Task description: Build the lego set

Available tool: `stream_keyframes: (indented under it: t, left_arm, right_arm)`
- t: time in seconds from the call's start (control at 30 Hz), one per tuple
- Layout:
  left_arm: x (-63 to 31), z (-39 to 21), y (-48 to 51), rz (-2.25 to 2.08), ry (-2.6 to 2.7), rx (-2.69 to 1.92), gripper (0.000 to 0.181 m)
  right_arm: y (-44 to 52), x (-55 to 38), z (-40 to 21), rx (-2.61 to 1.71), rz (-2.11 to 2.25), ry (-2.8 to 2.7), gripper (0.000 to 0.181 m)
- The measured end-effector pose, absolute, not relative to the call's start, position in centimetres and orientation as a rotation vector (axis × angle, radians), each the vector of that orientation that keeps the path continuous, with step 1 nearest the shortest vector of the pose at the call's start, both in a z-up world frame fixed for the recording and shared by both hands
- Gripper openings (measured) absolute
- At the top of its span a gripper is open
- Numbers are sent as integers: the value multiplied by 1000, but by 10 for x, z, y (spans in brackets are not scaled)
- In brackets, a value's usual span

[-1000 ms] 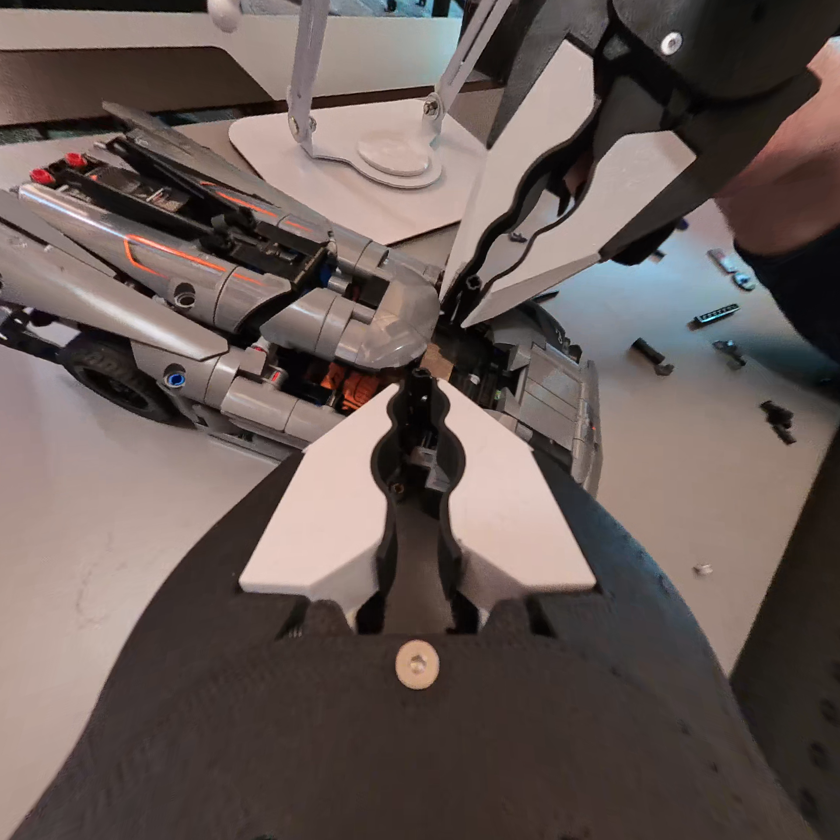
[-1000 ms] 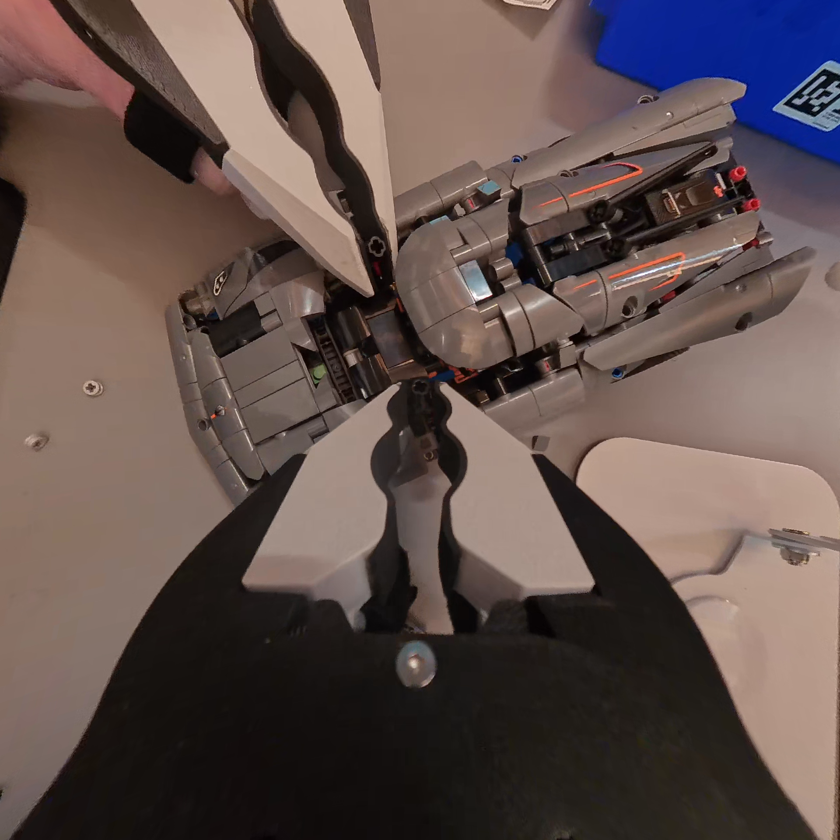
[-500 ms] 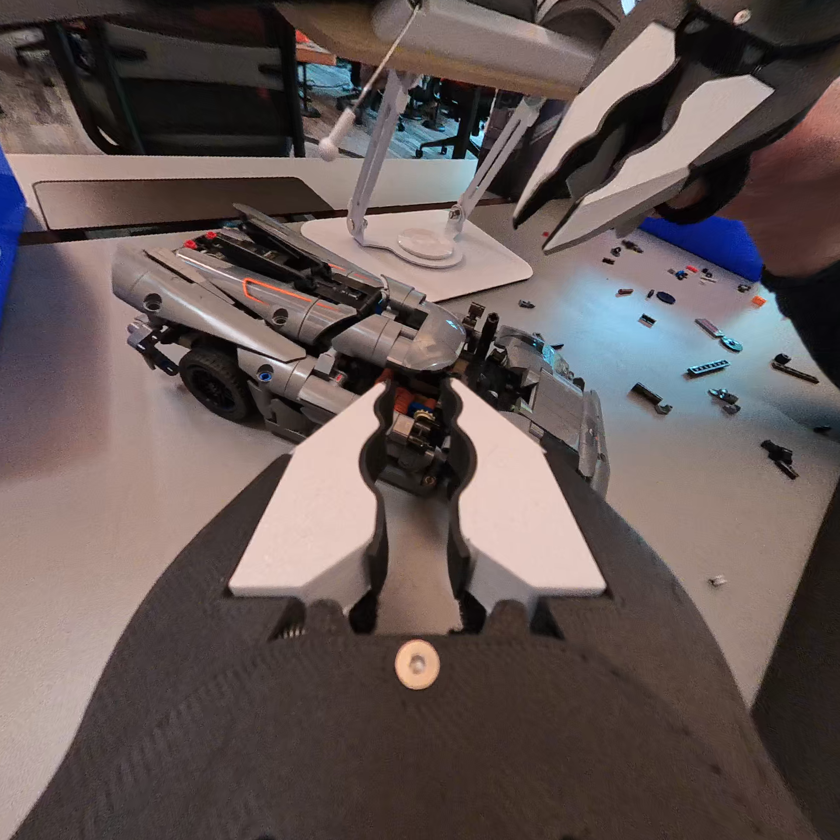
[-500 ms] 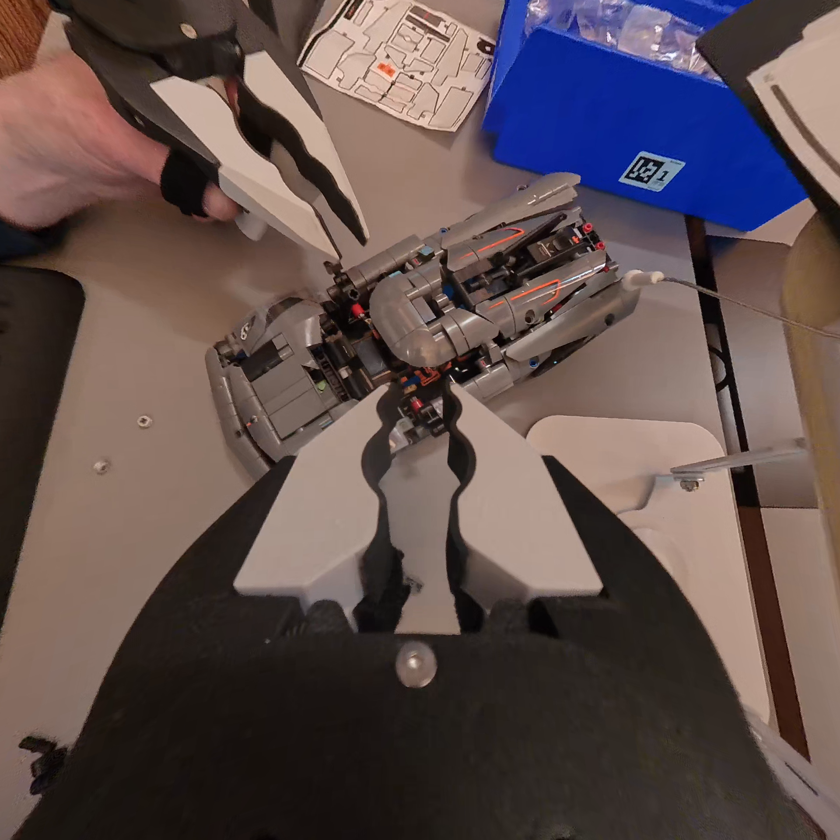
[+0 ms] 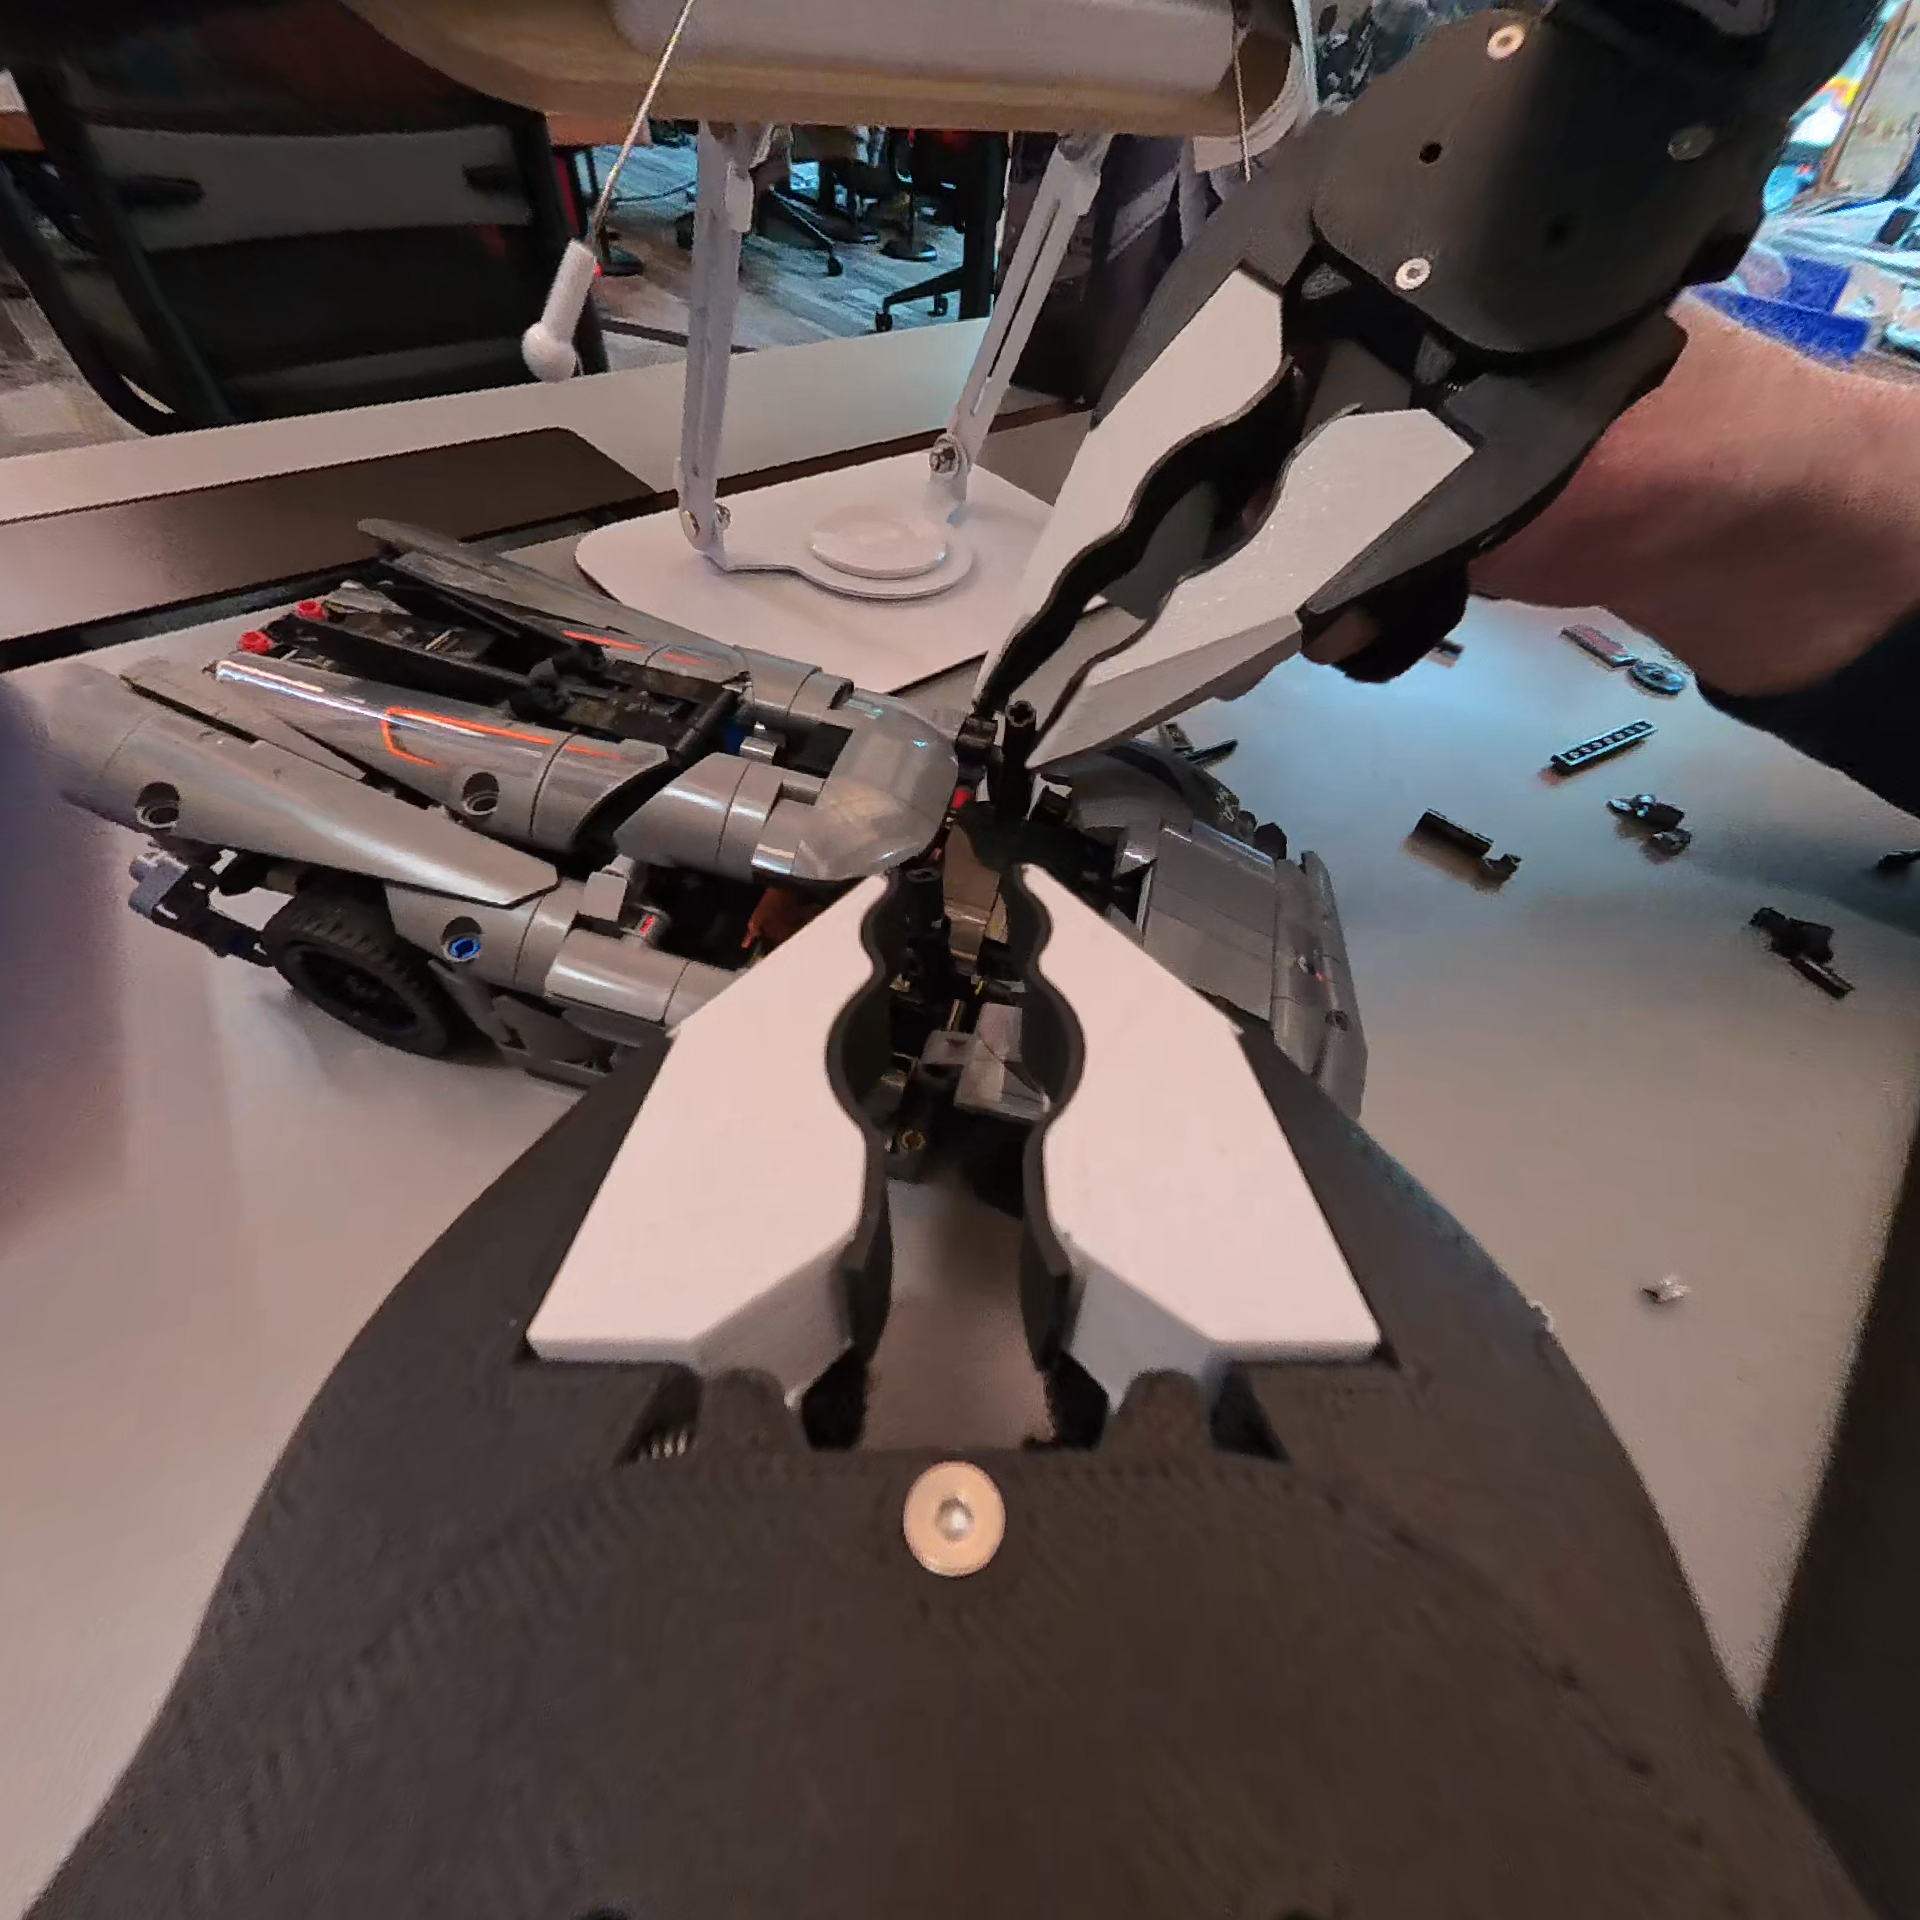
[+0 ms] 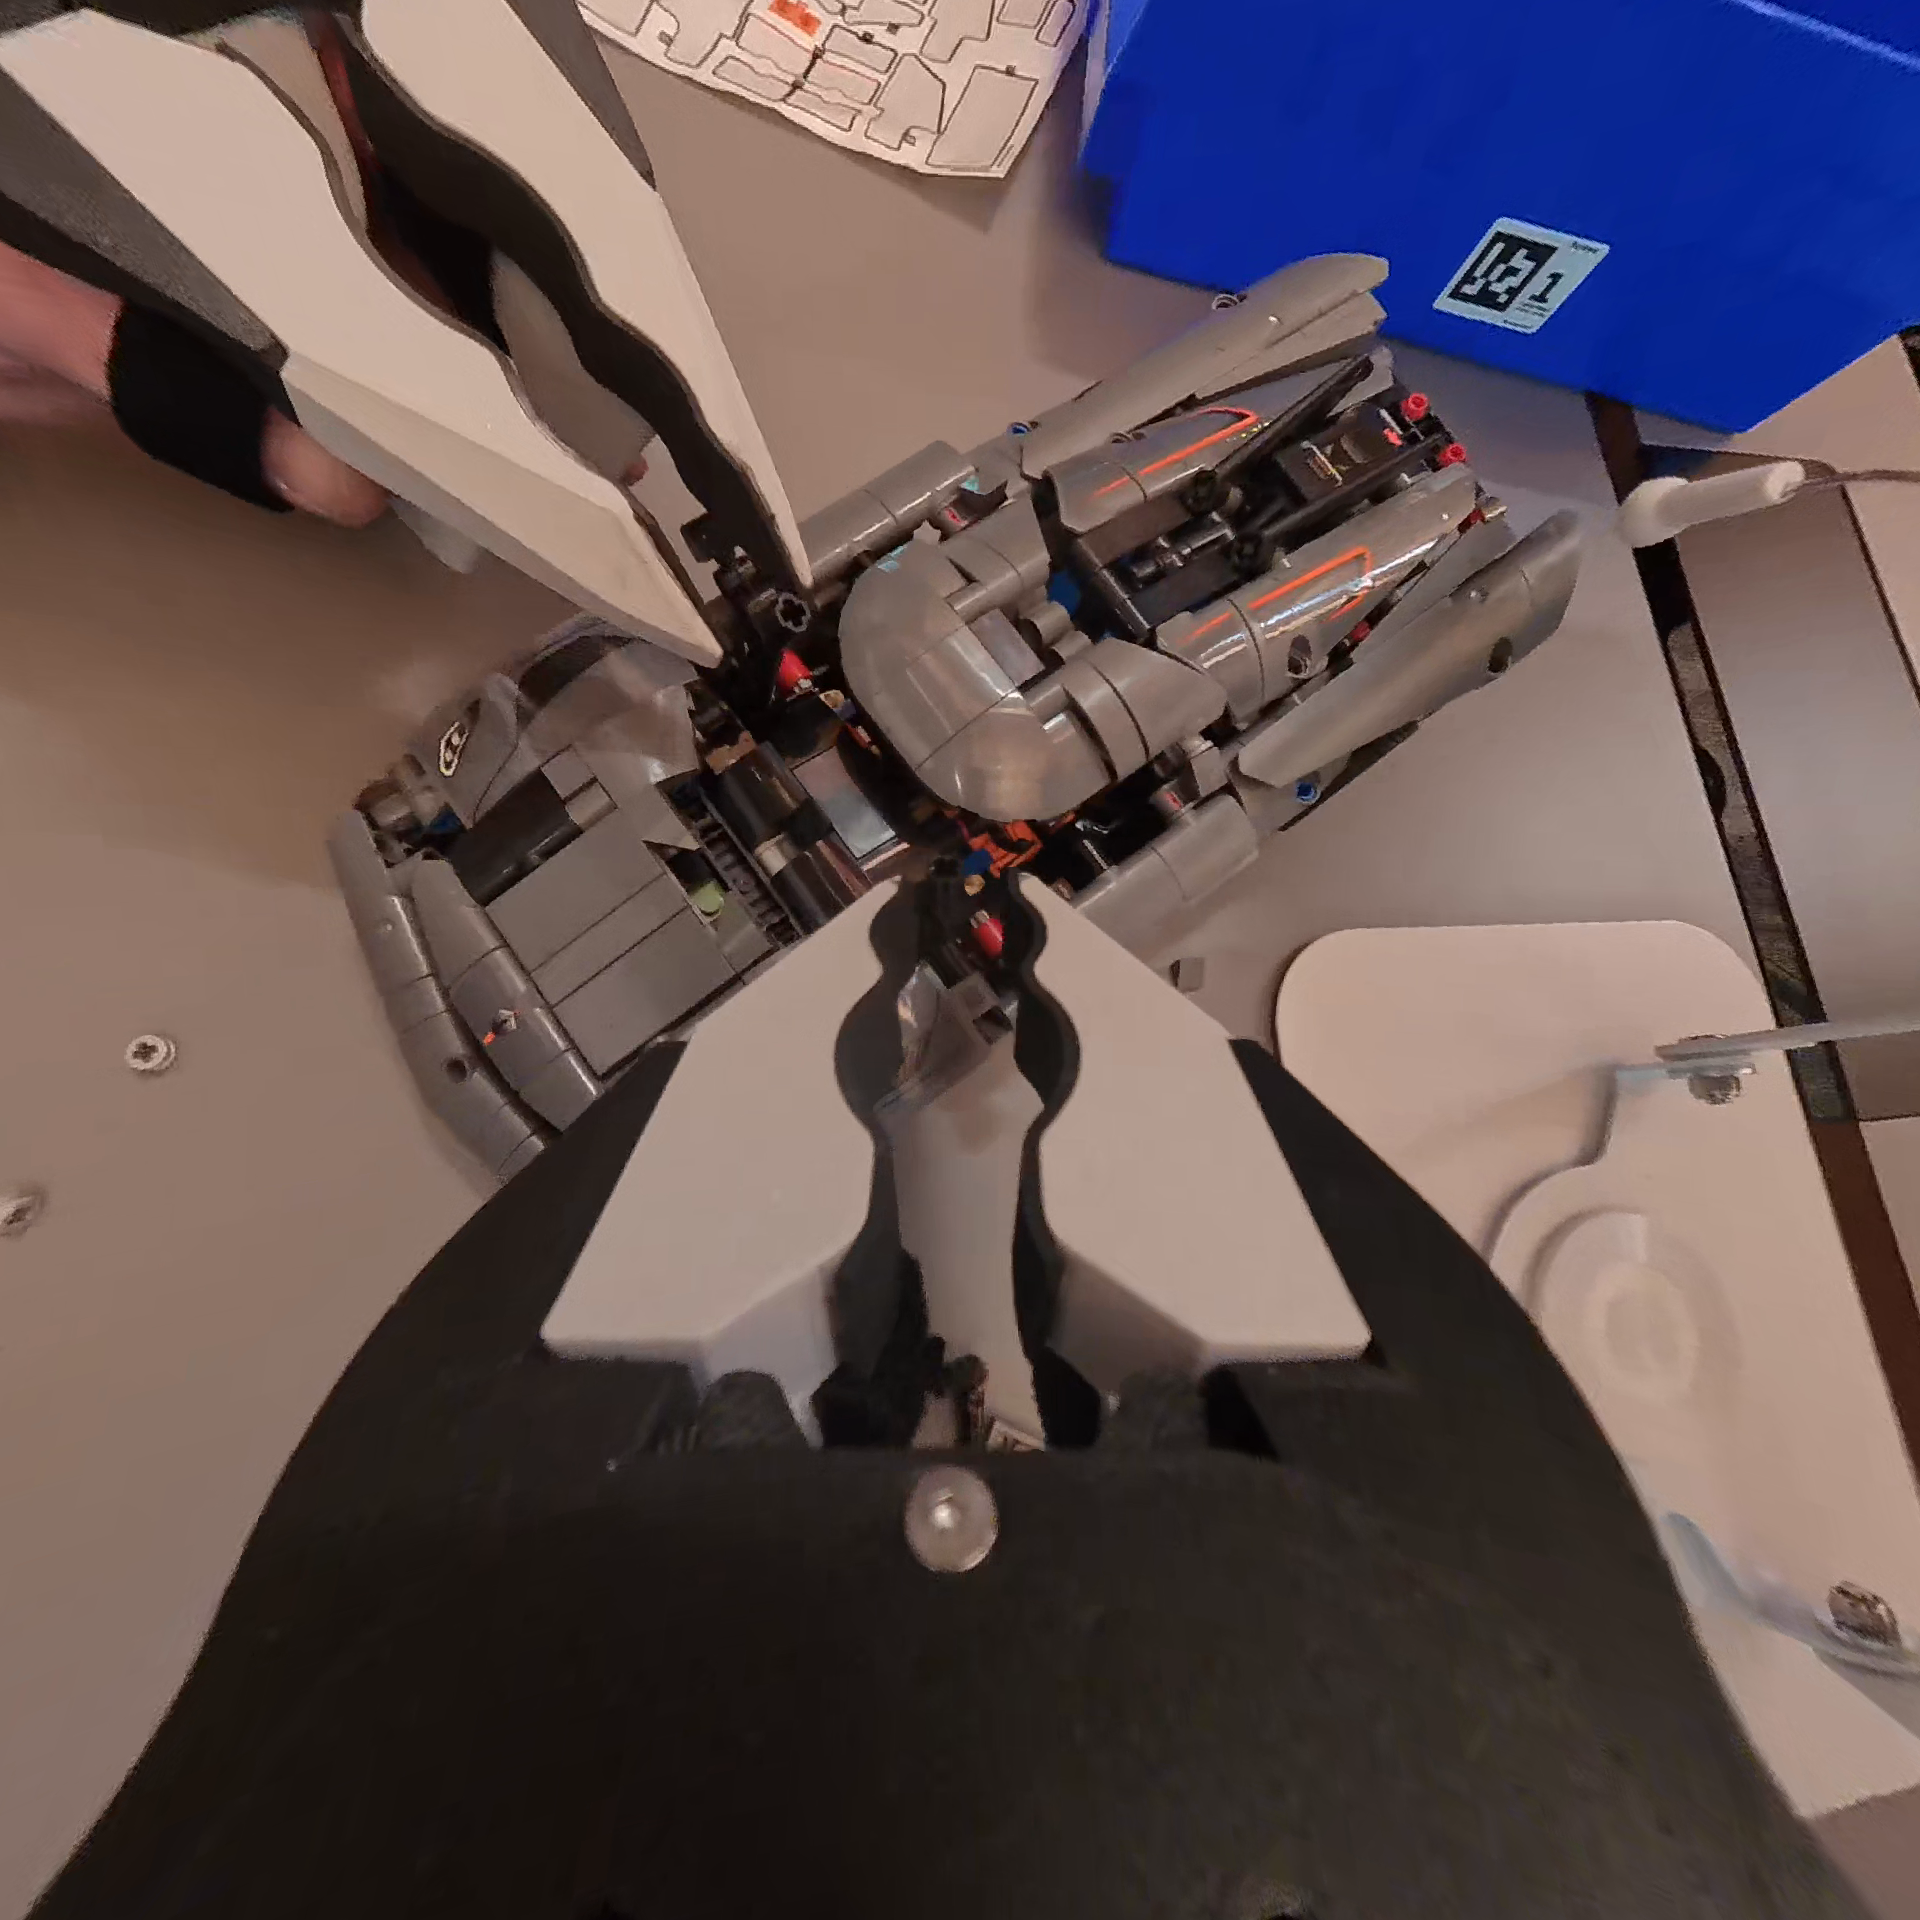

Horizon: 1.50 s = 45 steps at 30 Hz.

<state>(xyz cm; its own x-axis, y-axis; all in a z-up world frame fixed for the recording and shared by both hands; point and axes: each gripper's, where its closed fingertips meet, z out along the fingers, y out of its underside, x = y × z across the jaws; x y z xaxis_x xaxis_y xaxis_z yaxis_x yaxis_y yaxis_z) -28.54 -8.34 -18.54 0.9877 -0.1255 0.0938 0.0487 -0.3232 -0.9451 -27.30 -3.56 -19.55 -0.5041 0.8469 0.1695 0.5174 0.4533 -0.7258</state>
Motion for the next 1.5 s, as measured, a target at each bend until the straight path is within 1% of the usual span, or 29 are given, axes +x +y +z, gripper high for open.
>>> stream_keyframes:
  t: [0.13, 0.2, 0.5, 0.8, 0.83, 0.9, 1.0, 1.1, 1.3, 1.4, 1.5]
  left_arm:
    - [-289, -187, -83, -164, 38, -1901, 11]
    - [-291, -191, -83, -156, 27, -1926, 8]
    - [-293, -196, -78, -157, -2, -1946, 7]
    - [-295, -201, -77, -165, -37, -1976, 9]
    - [-295, -201, -77, -161, -37, -1973, 11]
    - [-295, -197, -79, -163, -29, -1948, 12]
    - [-300, -190, -83, -174, -58, -1904, 16]
    - [-308, -184, -88, -168, -96, -1855, 18]
    - [-322, -160, -95, -82, -117, -1738, 22]
    - [-320, -145, -94, -71, -100, -1721, 31]
    - [-314, -134, -86, -2, -65, -1767, 32]
  right_arm:
    - [-39, -277, -198, -1156, 898, -2197, 5]
    - [-39, -278, -198, -1172, 904, -2201, 5]
    - [-38, -281, -200, -1226, 915, -2243, 5]
    - [-37, -283, -200, -1222, 930, -2231, 5]
    - [-36, -283, -199, -1216, 925, -2229, 6]
    - [-32, -281, -195, -1213, 923, -2216, 13]
    - [-21, -277, -179, -1221, 959, -2153, 19]
    - [-8, -269, -152, -1223, 1035, -2058, 20]
    - [27, -232, -91, -1179, 1133, -1857, 20]
    - [50, -207, -70, -1183, 1136, -1776, 19]
    - [73, -184, -52, -1186, 1138, -1701, 19]
